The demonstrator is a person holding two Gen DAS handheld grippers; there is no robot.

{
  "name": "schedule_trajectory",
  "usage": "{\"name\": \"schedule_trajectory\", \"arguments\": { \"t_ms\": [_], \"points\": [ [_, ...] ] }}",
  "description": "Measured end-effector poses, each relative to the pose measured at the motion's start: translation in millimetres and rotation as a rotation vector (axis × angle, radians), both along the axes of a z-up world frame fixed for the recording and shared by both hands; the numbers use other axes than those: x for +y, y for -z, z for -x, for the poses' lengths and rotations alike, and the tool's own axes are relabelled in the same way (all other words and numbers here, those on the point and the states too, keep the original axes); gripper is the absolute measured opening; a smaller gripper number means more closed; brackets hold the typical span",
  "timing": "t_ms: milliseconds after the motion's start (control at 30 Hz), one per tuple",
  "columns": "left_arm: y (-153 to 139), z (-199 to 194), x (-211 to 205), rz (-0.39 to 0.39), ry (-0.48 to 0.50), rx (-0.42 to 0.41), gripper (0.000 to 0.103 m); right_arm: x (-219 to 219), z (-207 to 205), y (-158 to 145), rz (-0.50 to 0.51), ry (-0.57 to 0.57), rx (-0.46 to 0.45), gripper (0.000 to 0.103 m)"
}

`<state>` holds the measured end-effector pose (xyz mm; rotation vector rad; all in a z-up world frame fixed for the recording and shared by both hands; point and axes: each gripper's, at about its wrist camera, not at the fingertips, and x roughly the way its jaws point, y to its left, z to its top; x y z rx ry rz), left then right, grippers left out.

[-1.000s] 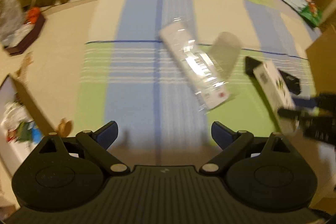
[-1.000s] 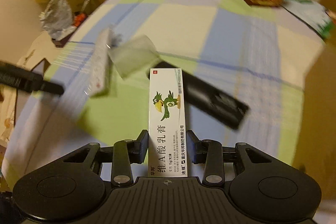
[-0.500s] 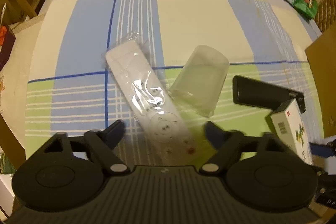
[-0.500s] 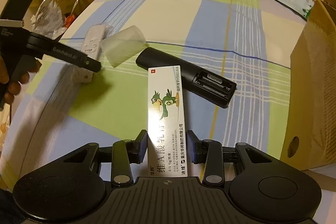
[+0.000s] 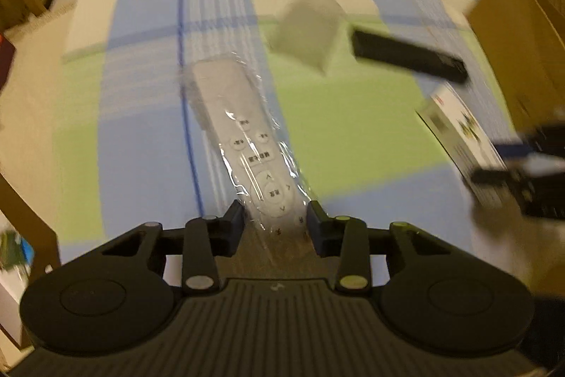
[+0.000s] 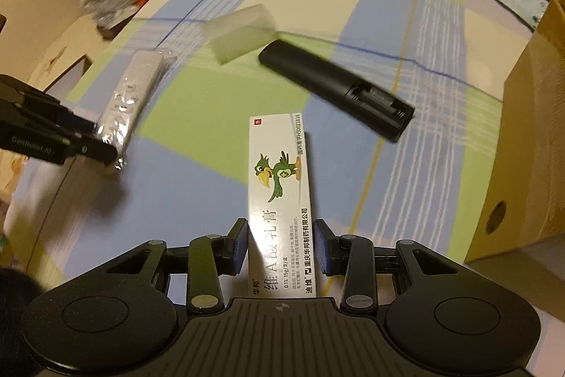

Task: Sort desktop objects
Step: 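Grasp a white ointment box with the right tool while the left tool grasps the wrapped white remote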

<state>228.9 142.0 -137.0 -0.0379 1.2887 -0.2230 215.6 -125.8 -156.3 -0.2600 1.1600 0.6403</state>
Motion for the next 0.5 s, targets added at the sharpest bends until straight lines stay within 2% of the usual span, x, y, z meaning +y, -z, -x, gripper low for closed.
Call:
{"name": "schedule_trajectory", "arguments": {
  "t_ms": [33,100,133,200,367,467,500],
  "points": [
    [-1,7,-1,0.010,0.003,0.012,0.036,1,3,0,0.009,-0.004,-0.009,0.043],
    [0,2,-2,0.000,-0.008,0.004,0.045,2,6,-2,0.020,0.003,-0.046,0.089],
    [0,-1,-2,-0.006,-0.014,-0.001,0.055,2,7,-5,0.010,0.013,-0.079,0.089],
    [1,-8,-2,-0.018,-0.027,-0.012,0.068,4,5,-8,-0.003,0.014,-0.086,0.089],
    [2,-23,-3,-0.048,-0.058,-0.039,0.068,9,-1,-5,-0.010,0.025,-0.093,0.088],
    [3,-33,-4,-0.067,-0.076,-0.055,0.060,10,-2,-2,-0.012,0.027,-0.096,0.088],
    [4,-36,-4,-0.073,-0.083,-0.060,0.053,11,-2,-1,-0.009,0.024,-0.099,0.079]
  ]
}}
